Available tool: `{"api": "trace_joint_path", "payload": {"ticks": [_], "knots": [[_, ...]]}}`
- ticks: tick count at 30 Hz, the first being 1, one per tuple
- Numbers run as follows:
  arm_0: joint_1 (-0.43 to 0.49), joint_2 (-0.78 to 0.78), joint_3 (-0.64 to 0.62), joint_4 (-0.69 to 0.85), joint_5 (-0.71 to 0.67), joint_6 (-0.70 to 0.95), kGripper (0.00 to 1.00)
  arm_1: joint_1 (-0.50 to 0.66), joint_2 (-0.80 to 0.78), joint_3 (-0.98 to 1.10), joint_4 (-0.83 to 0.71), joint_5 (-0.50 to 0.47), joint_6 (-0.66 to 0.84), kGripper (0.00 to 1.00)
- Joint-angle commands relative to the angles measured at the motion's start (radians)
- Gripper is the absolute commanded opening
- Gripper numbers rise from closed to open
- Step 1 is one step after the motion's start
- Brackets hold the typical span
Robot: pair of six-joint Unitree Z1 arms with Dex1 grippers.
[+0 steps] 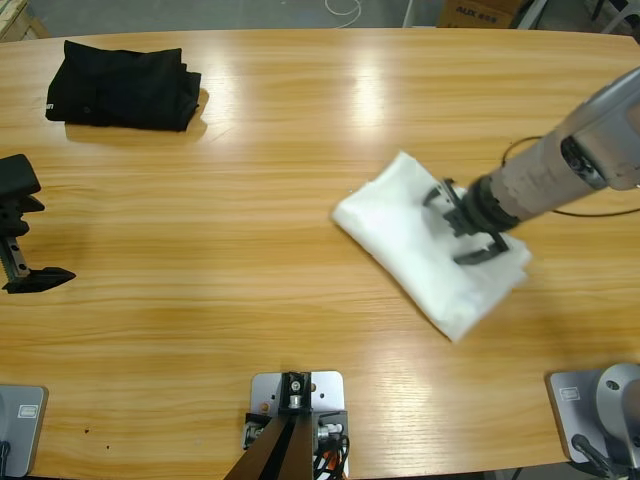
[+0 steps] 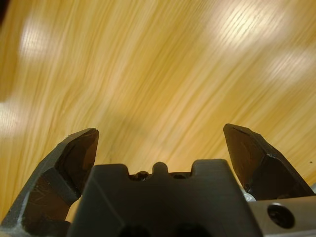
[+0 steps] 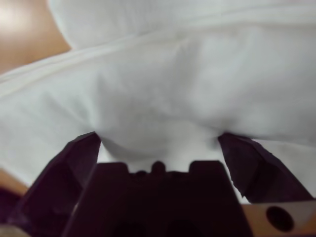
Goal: Fold clothes
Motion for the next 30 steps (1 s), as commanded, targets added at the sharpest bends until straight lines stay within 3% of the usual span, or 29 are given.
{"api": "trace_joint_path", "payload": {"ticks": [1,3,7,9,12,14,17,22,26,30], "knots": [[-0.018,-0.013,0.036,0.009,-0.016,-0.015,0.991,0.055,-0.174,-0.047,0.12,-0.164,-0.019,1.0],[-0.025,-0.011,0.035,0.007,-0.018,-0.017,0.991,0.078,-0.236,-0.098,0.128,-0.187,-0.035,0.995],[-0.036,-0.012,0.031,0.007,-0.018,-0.022,0.995,0.083,-0.307,-0.218,0.304,-0.238,-0.094,1.0],[-0.044,-0.008,0.027,0.002,-0.018,-0.033,0.996,0.084,-0.326,-0.227,0.307,-0.236,-0.314,1.0],[-0.036,0.018,-0.018,0.0,0.014,-0.149,1.0,0.097,-0.339,-0.227,0.305,-0.195,-0.803,1.0],[0.033,0.021,-0.086,0.0,0.026,-0.387,1.0,0.127,-0.352,-0.225,0.3,-0.254,-1.098,1.0],[0.161,0.036,-0.182,-0.003,0.026,-0.66,1.0,0.157,-0.37,-0.218,0.284,-0.379,-1.339,1.0],[0.385,0.259,-0.447,0.01,0.025,-0.766,1.0,0.158,-0.382,-0.198,0.269,-0.381,-1.388,1.0],[0.432,0.574,-0.763,0.108,0.014,-0.761,1.0,0.158,-0.365,-0.175,0.223,-0.363,-1.386,1.0],[0.474,0.806,-0.991,0.167,-0.003,-0.758,1.0,0.158,-0.348,-0.17,0.213,-0.361,-1.386,1.0]]}}
